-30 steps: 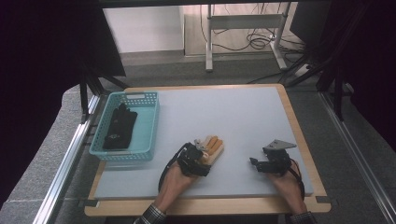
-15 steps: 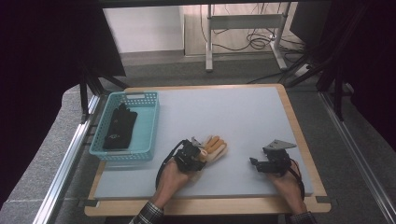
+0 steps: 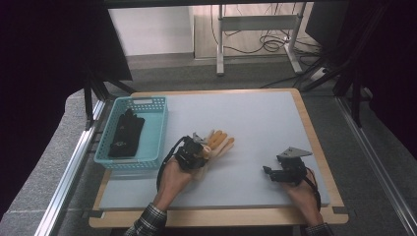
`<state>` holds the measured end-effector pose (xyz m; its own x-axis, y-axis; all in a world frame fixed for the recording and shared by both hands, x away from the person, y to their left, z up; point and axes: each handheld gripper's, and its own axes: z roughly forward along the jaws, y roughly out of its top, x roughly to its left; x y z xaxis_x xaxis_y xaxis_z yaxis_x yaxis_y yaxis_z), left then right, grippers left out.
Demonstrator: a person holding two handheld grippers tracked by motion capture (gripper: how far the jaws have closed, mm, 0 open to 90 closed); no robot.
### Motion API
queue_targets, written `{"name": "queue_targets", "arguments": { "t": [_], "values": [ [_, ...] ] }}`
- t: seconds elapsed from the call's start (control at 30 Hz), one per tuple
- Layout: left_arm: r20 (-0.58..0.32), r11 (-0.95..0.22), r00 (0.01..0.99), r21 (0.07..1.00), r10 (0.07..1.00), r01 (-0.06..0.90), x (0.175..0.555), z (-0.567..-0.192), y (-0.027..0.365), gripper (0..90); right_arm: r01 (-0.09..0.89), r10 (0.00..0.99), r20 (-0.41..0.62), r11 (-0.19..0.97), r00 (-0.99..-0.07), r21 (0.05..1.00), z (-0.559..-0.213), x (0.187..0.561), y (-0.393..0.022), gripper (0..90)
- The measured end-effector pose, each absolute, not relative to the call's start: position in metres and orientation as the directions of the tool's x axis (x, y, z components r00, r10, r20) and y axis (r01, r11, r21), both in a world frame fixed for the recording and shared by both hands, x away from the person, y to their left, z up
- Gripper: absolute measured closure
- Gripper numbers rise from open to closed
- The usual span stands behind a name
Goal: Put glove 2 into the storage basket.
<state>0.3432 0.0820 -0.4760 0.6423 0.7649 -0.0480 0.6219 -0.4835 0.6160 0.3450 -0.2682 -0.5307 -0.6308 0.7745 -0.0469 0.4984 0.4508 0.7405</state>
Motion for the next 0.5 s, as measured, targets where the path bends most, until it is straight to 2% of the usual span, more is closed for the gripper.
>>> {"name": "queue_targets", "arguments": {
  "t": [0.5],
  "values": [
    [-0.009,-0.408,0.538,0.640,0.843,0.651,0.362,-0.430,0.131,74.1,0.499,0.775,-0.047,0.451,-0.631,0.740,-0.531,0.345,-0.268,26.1]
  ]
}}
